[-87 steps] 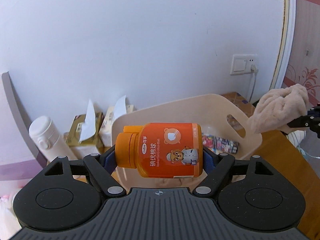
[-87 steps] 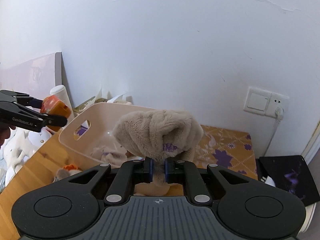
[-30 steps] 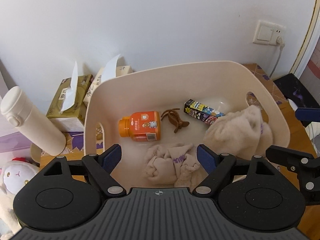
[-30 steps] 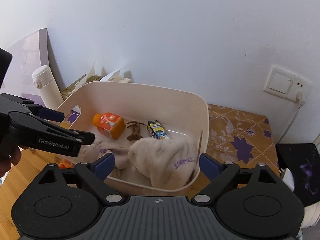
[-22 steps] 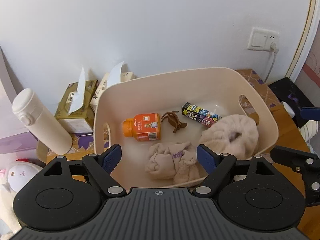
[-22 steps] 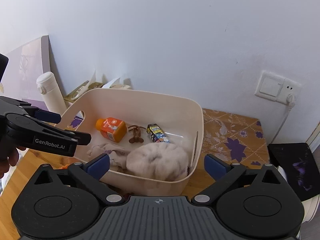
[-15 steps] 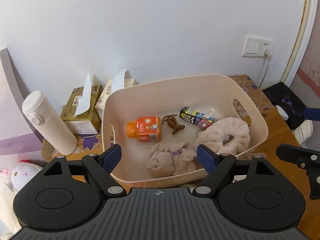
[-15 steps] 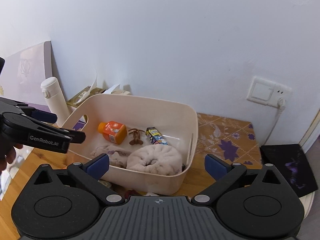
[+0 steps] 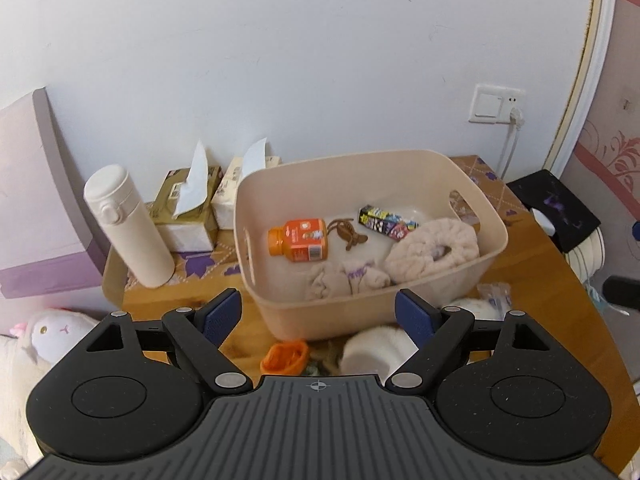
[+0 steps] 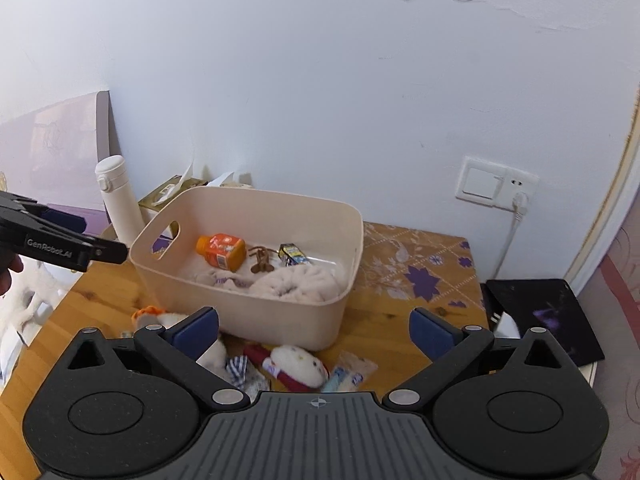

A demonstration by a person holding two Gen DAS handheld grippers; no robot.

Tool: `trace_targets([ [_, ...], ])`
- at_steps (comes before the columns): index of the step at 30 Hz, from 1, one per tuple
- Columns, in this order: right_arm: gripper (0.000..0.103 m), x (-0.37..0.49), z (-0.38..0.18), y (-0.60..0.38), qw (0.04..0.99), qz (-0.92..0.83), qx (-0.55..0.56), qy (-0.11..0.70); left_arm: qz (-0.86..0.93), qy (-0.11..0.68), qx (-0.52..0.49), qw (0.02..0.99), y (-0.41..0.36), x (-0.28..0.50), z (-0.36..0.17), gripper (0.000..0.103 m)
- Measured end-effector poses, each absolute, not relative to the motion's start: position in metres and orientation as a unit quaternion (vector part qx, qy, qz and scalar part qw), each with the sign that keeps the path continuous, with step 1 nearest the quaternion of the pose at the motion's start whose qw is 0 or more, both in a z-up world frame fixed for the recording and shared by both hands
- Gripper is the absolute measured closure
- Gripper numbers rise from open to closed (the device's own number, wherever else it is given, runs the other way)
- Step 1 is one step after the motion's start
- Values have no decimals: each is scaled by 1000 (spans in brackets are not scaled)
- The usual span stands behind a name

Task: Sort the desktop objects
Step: 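Withdraw both tools from the basket back over the table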

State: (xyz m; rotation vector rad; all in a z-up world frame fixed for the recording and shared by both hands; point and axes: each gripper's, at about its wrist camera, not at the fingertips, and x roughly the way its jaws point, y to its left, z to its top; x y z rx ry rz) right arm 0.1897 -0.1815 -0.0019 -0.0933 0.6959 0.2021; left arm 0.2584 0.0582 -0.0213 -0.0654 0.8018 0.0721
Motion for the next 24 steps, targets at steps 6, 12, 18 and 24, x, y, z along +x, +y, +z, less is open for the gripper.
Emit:
trace_targets([
  [6,0,160,-4,-194,934,92,-44,343,30,395,-38,918,56,229,-26,18],
  [12,0,138,-10,-204,934,85,-37,345,29,407,-42,912,56,204,-38,18],
  [18,0,126,-23,-209,931,85,-30,353,35,425,-48,903,63,183,-56,18],
  [24,0,122,-44,-211,923,87,-27,374,40,454,-48,889,64,174,-79,18],
])
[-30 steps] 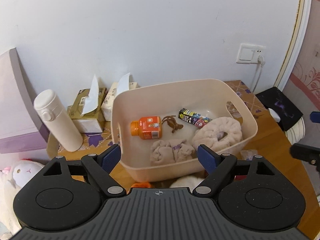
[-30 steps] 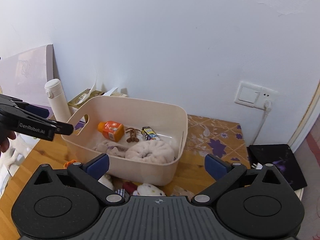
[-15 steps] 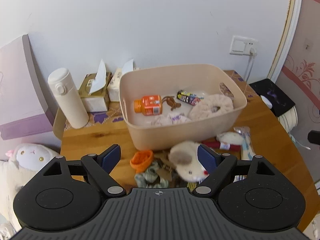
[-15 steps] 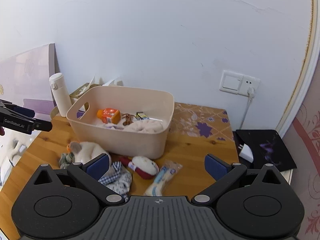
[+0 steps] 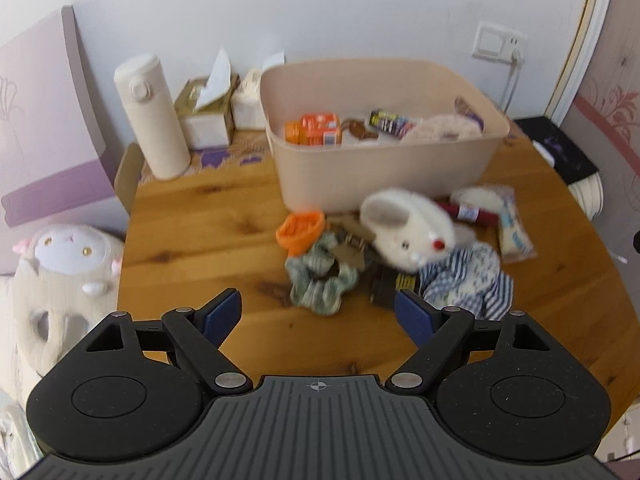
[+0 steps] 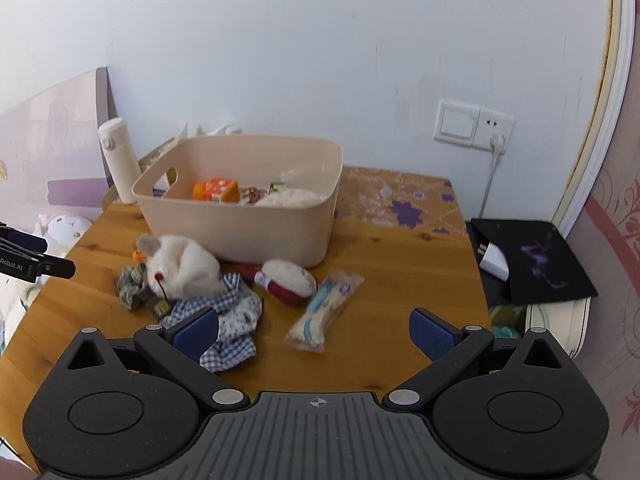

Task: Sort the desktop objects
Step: 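Withdraw both tools from the basket back over the table, then grasp the wrapped bread bag with the right tool while the left tool grasps the green plaid scrunchie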

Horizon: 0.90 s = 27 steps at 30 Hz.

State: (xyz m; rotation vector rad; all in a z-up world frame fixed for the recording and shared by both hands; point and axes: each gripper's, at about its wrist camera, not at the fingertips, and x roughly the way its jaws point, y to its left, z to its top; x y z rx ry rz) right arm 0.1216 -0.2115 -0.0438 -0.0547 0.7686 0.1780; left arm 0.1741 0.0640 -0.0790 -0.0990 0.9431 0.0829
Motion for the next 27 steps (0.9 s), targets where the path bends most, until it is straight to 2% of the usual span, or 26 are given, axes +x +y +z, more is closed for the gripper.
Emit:
trace_targets([
  [10,0,129,-78,-210,909,81,-34,408,45,495,-42,867,60,178,-119,18],
  [27,0,177,-128,-192,888,83,-67,447,55,506,-38,860,68,221,-160,18],
])
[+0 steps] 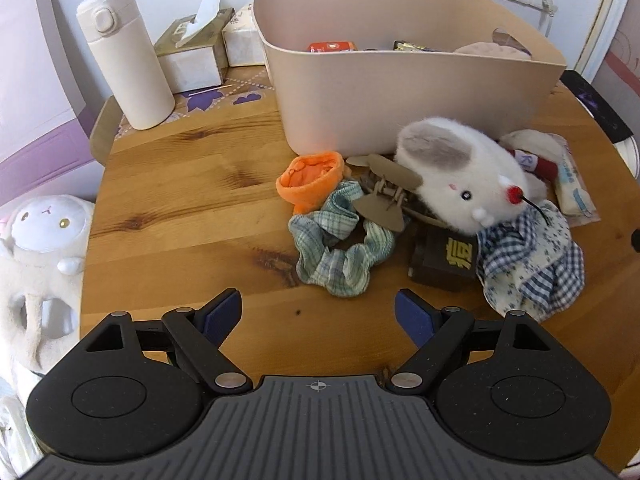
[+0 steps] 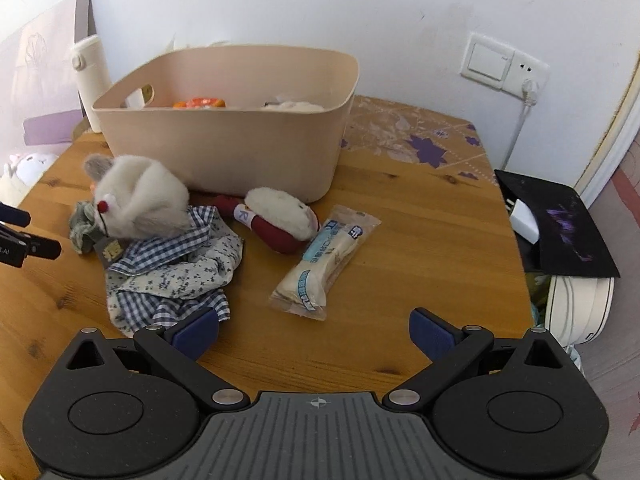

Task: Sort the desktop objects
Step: 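Grasp the wrapped bread bag with the right tool while the left tool grasps the green plaid scrunchie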

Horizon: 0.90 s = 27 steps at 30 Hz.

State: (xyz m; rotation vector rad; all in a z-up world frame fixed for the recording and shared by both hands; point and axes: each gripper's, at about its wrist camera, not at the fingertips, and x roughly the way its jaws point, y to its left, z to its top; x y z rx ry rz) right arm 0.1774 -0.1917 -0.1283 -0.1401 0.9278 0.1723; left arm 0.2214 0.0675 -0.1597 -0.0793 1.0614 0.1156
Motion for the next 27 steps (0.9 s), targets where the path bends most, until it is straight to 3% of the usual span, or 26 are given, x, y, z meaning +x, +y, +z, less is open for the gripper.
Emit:
trace_targets([
  [27,0,242,-188,-181,863,80,-95,490,50,508,-36,859,67,273,-190,19],
])
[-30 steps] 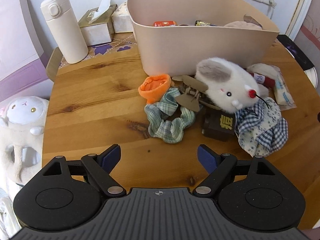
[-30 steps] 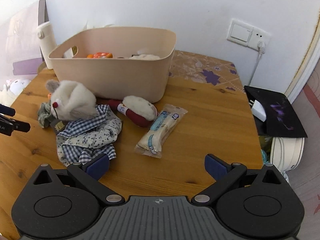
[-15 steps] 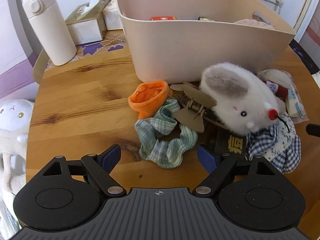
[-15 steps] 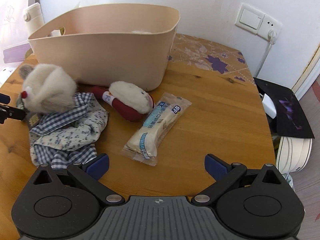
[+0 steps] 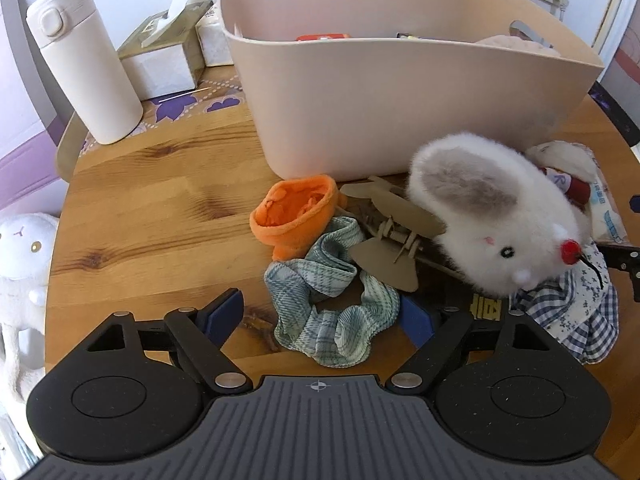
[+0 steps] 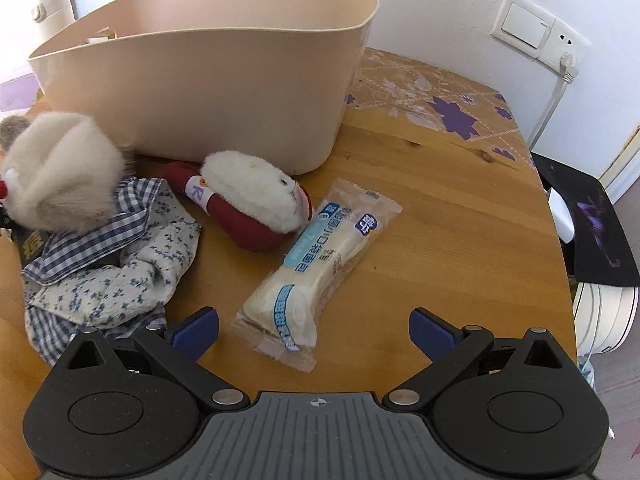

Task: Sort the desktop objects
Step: 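Grasp the wrapped bread bag with the right tool while the left tool grasps the green plaid scrunchie, then lift the bread bag and scrunchie and carry both over the basket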

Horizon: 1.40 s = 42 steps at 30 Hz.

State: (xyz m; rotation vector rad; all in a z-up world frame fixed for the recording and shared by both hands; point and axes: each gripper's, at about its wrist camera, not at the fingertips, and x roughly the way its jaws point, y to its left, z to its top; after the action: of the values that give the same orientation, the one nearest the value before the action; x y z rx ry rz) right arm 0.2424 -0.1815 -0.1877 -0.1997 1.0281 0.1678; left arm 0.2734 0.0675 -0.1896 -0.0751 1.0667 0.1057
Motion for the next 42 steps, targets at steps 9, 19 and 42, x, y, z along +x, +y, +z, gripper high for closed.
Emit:
trace_targets([
  [9,8,257,-195,-181,866,80,-93,484,28,510,-28,859,66,274,-194,38],
  [19,25,266,-197,-187,868,66,-35,490,18,506,-28,862,66,270,-194,57],
  [42,78,263,-190,-193,867,37,-21,496,31,504,-31,862,58,254,-189,83],
])
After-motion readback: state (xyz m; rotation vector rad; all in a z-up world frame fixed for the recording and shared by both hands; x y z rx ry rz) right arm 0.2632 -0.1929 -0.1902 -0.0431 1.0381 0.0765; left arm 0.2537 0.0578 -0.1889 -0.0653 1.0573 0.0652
